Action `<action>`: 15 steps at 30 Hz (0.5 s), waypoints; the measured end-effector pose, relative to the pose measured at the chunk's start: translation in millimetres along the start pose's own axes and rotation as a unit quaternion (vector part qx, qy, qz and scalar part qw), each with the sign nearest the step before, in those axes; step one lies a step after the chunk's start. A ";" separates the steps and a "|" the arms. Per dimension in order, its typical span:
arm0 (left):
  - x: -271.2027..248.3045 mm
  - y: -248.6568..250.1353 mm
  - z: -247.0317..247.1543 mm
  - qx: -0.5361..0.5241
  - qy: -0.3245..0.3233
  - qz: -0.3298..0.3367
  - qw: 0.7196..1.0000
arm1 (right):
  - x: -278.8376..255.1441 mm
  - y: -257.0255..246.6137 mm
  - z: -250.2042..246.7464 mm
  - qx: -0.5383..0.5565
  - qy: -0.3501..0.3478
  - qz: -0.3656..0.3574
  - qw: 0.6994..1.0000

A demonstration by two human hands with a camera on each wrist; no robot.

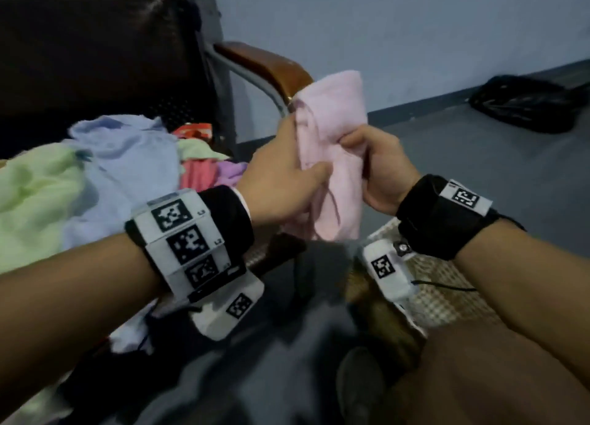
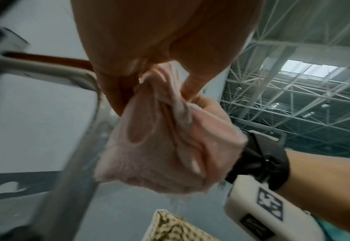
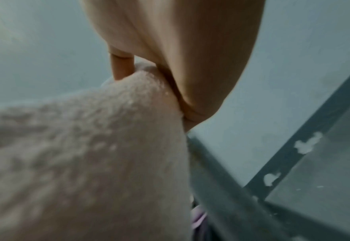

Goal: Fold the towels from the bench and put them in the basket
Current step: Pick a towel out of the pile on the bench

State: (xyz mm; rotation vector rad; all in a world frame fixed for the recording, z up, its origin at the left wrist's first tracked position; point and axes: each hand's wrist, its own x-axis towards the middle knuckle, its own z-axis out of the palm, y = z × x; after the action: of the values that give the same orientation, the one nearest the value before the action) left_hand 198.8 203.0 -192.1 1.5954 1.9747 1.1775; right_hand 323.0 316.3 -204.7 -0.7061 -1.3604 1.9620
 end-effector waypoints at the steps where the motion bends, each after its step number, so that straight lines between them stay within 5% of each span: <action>1: 11.4 8.8 21.3 -0.013 -0.015 0.011 1.000 | -5.2 -2.2 -25.6 0.028 0.017 -0.001 0.999; 4: 45.8 26.0 94.7 -0.037 -0.086 0.017 0.995 | -23.5 5.1 -99.6 0.092 0.072 0.007 0.993; 7: 76.8 22.1 175.0 -0.024 -0.174 -0.054 0.983 | -37.6 34.5 -161.6 0.085 0.173 0.059 0.979; 11: 105.3 -8.7 268.9 0.044 -0.314 -0.130 0.939 | -39.6 94.1 -225.5 0.013 0.299 0.171 0.939; 15: 120.5 -38.1 338.0 0.197 -0.405 -0.115 0.886 | -35.2 144.8 -269.5 0.053 0.310 0.279 0.907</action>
State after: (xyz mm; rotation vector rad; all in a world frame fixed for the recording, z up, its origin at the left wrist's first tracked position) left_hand 374.7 443.3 -396.0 1.5878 1.7779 -0.0423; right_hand 514.4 414.1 -425.2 -1.6356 -0.6955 1.9286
